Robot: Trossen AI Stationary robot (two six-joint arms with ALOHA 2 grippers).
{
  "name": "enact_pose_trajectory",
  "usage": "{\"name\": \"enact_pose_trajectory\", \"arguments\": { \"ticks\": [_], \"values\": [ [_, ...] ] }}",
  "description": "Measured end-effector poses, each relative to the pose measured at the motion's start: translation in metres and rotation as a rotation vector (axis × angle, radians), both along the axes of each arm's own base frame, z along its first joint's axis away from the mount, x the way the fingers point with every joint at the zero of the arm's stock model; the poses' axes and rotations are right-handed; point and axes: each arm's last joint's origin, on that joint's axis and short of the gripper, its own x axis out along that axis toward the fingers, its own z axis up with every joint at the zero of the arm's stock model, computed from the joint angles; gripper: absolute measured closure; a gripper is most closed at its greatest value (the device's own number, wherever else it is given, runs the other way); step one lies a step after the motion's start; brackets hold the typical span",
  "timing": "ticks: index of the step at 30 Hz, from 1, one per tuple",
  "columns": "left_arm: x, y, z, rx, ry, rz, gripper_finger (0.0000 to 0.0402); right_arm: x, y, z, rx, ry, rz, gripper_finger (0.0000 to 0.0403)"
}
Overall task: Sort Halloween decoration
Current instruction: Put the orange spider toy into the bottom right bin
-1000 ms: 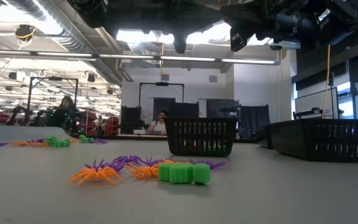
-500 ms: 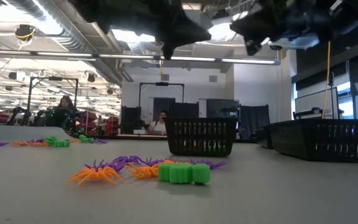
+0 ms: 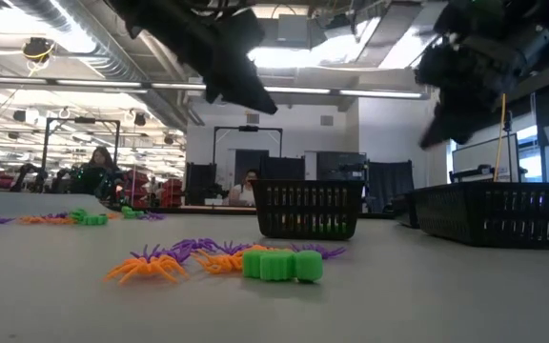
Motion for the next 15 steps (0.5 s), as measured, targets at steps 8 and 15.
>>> {"name": "enact_pose_trajectory", "arguments": {
  "ticks": [8, 15],
  "values": [
    [-0.003, 0.001, -0.003, 0.02, 0.049, 0.034, 0.0401, 0.004, 0.002, -0.019, 0.108, 0.148, 0.033, 0.0367],
    [-0.004, 0.001, -0.004, 0.02, 0.061, 0.036, 0.0401, 0.009, 0.001, -0.022, 0.082, 0.142, 0.067, 0.0307]
  ]
}}
